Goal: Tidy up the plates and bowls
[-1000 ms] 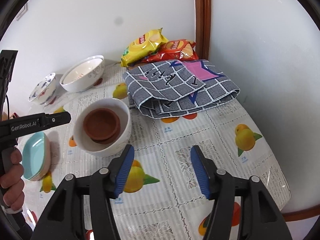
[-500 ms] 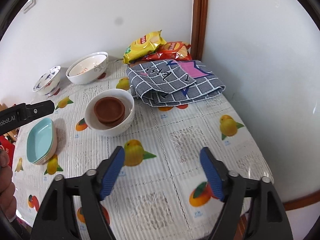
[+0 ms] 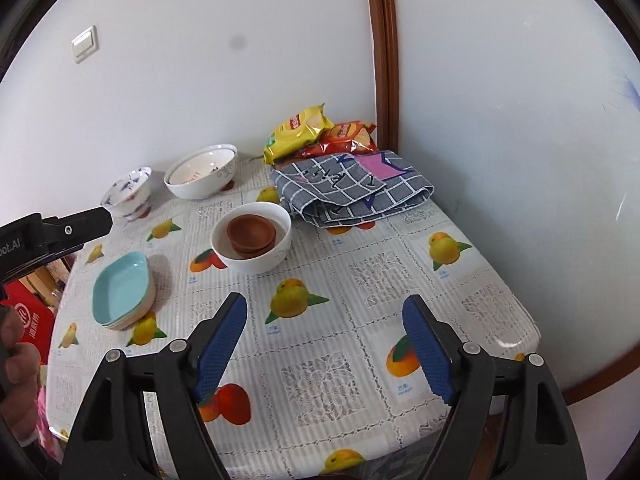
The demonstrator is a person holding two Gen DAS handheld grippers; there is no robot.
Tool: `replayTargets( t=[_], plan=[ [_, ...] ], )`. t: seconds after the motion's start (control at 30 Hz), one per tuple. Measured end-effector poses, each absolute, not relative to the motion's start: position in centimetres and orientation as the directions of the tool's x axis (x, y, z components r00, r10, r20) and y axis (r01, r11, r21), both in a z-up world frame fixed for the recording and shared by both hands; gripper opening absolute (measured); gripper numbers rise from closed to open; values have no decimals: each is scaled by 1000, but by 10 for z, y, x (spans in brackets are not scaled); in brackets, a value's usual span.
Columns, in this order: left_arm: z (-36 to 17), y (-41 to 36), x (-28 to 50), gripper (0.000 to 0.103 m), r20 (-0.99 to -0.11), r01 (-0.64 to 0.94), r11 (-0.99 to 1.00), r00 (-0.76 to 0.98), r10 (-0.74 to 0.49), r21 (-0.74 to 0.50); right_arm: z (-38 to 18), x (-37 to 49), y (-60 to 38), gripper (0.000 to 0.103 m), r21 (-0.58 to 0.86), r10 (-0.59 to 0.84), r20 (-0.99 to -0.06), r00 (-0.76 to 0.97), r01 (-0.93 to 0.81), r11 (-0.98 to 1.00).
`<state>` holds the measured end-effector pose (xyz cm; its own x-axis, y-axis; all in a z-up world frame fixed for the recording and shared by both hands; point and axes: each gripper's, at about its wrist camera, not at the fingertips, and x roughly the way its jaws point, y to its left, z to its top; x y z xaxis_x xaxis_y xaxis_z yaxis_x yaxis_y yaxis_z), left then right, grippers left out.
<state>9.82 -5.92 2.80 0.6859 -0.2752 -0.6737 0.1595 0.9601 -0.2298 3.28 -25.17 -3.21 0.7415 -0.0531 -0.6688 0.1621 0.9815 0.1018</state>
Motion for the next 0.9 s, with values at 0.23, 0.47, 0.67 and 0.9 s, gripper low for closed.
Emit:
replayTargets(
  t=[0.23,0.47,0.67,0.9],
  plan=[
    [39,-56,89,67,-658,173,956,695,-290,-239,-27,31,-252,80,121,-49,-687,725,181,976],
    [40,-53,95,67,-678,175,958,678,-284,-226,-18,29,-245,79,135,-43,-650,759,171,976],
    [41,-55,105,68,-673,164,972,701,-236,-169,-11,34,-240,76,132,-49,-618,785,165,977],
    [38,-59,122,68,-662,142,985,729,-174,-102,-17,54,-244,70,138,-54,-645,762,186,973]
  ],
)
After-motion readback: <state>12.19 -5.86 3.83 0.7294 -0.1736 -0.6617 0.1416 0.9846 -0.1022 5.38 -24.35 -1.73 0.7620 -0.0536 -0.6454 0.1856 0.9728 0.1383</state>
